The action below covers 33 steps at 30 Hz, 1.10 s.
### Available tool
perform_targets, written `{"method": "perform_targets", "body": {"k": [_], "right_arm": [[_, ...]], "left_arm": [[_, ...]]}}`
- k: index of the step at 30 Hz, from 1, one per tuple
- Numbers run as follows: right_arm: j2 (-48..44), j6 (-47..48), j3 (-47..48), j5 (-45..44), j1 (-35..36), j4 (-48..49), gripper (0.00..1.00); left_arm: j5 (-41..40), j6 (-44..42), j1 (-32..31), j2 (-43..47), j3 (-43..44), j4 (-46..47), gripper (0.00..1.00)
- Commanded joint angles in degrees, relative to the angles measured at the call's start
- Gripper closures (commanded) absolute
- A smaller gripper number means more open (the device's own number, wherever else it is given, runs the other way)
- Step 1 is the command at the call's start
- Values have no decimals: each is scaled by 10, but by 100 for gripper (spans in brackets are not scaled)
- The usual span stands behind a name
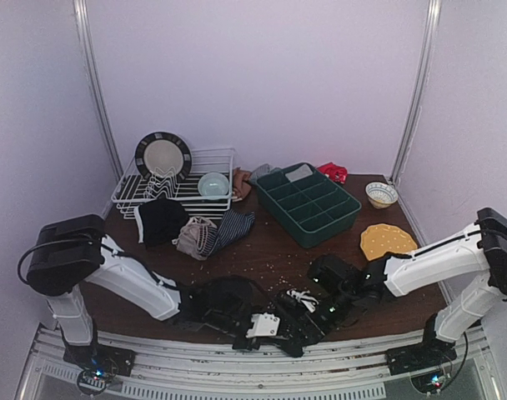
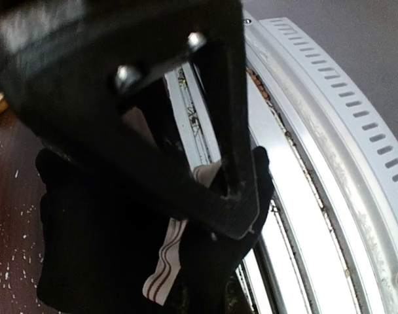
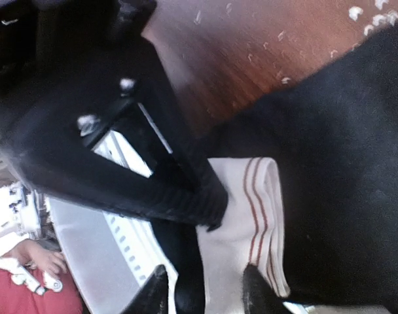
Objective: Roll the underwear
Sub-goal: Roll the underwear at the center of the board.
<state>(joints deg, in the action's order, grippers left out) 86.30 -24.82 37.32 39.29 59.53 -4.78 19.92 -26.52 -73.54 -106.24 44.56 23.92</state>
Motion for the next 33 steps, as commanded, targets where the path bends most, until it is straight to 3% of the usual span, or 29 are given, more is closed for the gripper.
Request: {"method": "perform_targets", "body": {"k": [1, 9, 16, 22, 26, 33], "right_arm": [[-79, -8, -11, -79, -3, -11, 58], [-193, -16, -40, -237, -2, -48, 51], [-272, -18, -96, -309, 10, -8, 51], [-277, -30, -137, -314, 19, 73, 51], [-265, -30, -147, -314, 30, 126, 51], [-199, -7, -108, -336, 65, 133, 51]], "left_arm": [[51, 68, 34, -9, 22, -38, 100], [88, 141, 67, -27, 99, -176, 100], [210, 221, 107, -58, 181, -282, 100], [298, 325, 129, -76, 207, -281, 100], [306, 355, 138, -97, 222, -301, 100], [296, 411, 163, -134, 222, -307, 100]]}}
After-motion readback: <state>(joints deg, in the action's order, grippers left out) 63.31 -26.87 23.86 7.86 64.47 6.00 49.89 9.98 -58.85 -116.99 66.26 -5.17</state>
